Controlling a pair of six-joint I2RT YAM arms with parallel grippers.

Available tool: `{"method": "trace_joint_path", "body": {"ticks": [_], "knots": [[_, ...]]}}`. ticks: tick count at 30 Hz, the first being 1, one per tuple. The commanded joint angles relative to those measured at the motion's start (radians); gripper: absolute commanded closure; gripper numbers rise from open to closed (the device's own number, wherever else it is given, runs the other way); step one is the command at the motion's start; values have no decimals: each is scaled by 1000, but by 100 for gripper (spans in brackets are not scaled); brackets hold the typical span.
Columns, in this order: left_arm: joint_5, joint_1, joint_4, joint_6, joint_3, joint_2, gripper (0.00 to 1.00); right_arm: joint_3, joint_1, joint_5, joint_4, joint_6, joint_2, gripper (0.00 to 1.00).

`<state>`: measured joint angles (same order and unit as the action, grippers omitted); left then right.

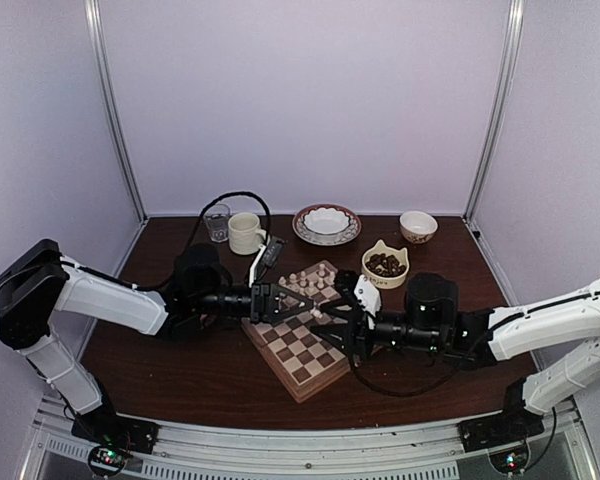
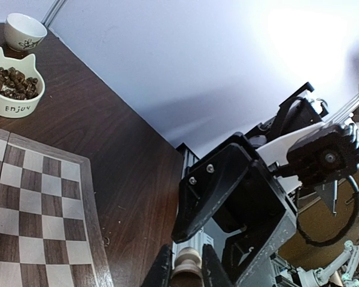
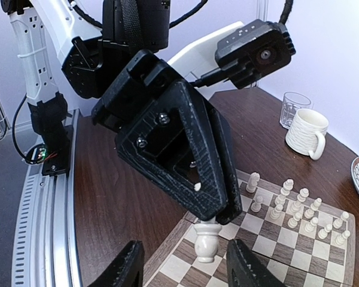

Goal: Set up the chess pieces on the board
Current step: Pass from the right arm to the left, then pass from the left arm to the right

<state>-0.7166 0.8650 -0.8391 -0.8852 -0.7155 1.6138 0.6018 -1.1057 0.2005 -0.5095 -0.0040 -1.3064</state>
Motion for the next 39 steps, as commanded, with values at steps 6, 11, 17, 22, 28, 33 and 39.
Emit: {"method": "trace_joint_path", "body": {"ticks": [6,11,17,22,28,33,39], "knots": [[-38,-6,-153,-46,19,-5,92,-14,-2,-36,-70,124,12,54],[-25,-6,-160,-30,32,-20,92,-17,22,45,-128,223,-1,55],[-20,-6,-226,-34,49,-13,92,-50,96,162,-282,398,-31,58],[-5,-6,-238,-26,60,-16,92,-42,128,248,-377,489,-93,59],[0,-6,-235,-20,65,-24,92,-38,130,316,-441,512,-123,60],[3,-6,-235,-17,68,-30,92,-39,130,348,-453,512,-123,61],[-5,-6,-246,-17,71,-36,92,-25,130,348,-432,516,-151,63]]}}
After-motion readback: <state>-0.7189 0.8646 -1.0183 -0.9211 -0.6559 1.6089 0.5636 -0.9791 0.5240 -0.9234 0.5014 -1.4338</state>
